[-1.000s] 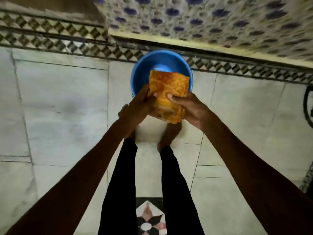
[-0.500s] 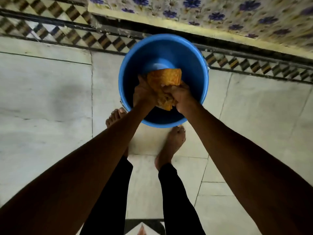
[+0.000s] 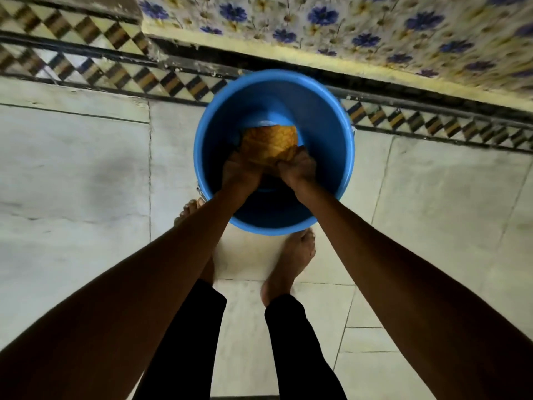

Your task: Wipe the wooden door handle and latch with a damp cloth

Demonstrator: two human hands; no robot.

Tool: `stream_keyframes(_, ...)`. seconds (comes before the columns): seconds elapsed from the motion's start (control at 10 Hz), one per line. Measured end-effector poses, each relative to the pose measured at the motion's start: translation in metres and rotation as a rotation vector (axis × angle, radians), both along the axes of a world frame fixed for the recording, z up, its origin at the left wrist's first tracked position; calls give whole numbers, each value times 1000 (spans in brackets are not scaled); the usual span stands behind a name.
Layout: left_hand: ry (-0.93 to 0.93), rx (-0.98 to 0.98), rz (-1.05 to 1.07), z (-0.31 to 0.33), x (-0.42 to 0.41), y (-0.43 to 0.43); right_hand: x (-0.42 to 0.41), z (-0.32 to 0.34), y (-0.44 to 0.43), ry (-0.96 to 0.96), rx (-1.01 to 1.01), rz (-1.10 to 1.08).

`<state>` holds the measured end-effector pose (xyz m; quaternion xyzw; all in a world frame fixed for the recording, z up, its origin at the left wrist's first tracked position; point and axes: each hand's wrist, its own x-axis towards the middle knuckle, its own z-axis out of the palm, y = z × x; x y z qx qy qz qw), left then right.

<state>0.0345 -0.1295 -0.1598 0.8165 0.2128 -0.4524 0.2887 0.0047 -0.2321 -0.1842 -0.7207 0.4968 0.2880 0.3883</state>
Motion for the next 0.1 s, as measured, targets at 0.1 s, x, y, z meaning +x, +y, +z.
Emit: stream_keyframes(0.1,-130,-19,-45,29,-8,10,-7,31,-4,-6,27,10)
